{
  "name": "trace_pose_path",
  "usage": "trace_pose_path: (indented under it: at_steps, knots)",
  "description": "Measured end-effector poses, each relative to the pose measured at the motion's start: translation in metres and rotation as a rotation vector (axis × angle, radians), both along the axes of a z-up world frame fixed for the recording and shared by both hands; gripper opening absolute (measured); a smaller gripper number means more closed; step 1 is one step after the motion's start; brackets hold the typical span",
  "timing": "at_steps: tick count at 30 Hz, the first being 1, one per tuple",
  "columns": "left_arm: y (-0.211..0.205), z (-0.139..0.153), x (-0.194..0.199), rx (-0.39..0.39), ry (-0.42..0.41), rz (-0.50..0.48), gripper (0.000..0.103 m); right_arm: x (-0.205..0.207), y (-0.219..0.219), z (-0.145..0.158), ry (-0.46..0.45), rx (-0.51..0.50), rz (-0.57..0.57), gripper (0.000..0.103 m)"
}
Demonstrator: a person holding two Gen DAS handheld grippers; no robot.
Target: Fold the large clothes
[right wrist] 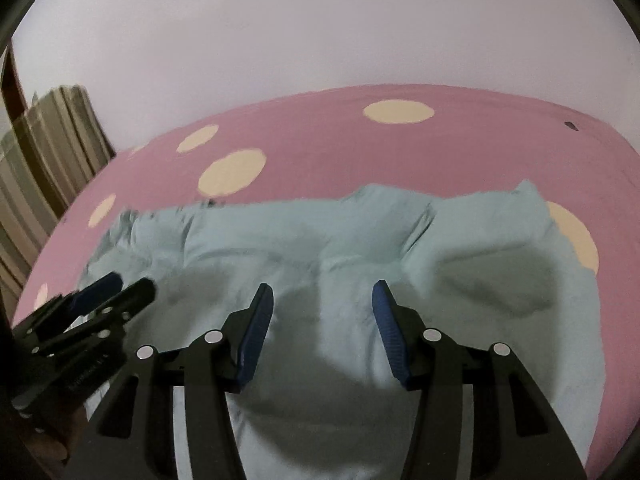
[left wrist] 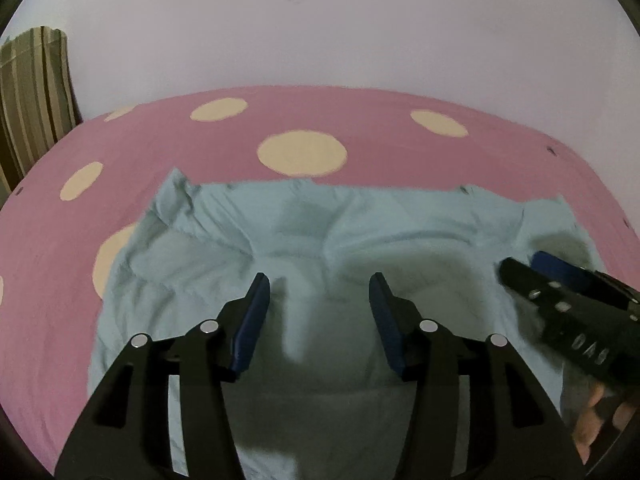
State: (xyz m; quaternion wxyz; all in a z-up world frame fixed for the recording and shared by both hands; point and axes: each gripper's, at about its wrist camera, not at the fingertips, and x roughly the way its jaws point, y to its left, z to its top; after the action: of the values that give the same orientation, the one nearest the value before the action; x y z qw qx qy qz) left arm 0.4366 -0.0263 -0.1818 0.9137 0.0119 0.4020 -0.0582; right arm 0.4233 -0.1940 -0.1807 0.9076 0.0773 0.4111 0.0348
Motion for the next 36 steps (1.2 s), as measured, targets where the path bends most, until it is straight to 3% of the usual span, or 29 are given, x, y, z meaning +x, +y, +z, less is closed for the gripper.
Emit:
trace_pose_path:
  at_steps: [7, 11, 14, 16, 18, 21, 23, 26, 28, 36]
  knots:
    - [-0.007, -0.039, 0.009, 0.052, 0.047, 0.008, 0.053, 0.011, 0.014, -0.042, 0.041, -0.109, 0.012, 0.053]
    - [-0.008, -0.037, 0.005, 0.061, 0.021, 0.002, 0.053, 0.009, 0.012, -0.036, 0.026, -0.094, 0.007, 0.053]
    - [0.002, -0.019, -0.007, 0.057, -0.002, 0.000, 0.055, -0.006, 0.004, -0.018, 0.009, -0.047, 0.001, 0.054]
    - [0.015, -0.007, -0.019, 0.075, -0.027, 0.025, 0.072, -0.019, -0.006, -0.005, -0.014, -0.036, -0.018, 0.066]
    - [0.030, 0.003, -0.031, 0.081, -0.048, 0.049, 0.082, -0.039, -0.023, 0.010, -0.054, -0.042, -0.052, 0.075]
    - [0.064, 0.019, -0.053, 0.112, -0.085, 0.150, 0.096, -0.062, -0.059, 0.019, -0.062, -0.047, -0.118, 0.078]
    - [0.095, 0.023, -0.067, 0.047, -0.072, 0.186, 0.097, -0.073, -0.085, 0.017, -0.034, -0.020, -0.152, 0.078]
    - [0.134, 0.014, -0.075, -0.092, 0.011, 0.218, 0.098, -0.089, -0.123, 0.009, 0.006, 0.035, -0.212, 0.078]
    - [0.153, 0.006, -0.079, -0.138, 0.040, 0.253, 0.097, -0.098, -0.142, 0.003, 0.023, 0.074, -0.242, 0.078]
    - [0.171, -0.019, -0.076, -0.288, 0.128, 0.203, 0.097, -0.097, -0.151, -0.021, 0.095, 0.153, -0.214, 0.078]
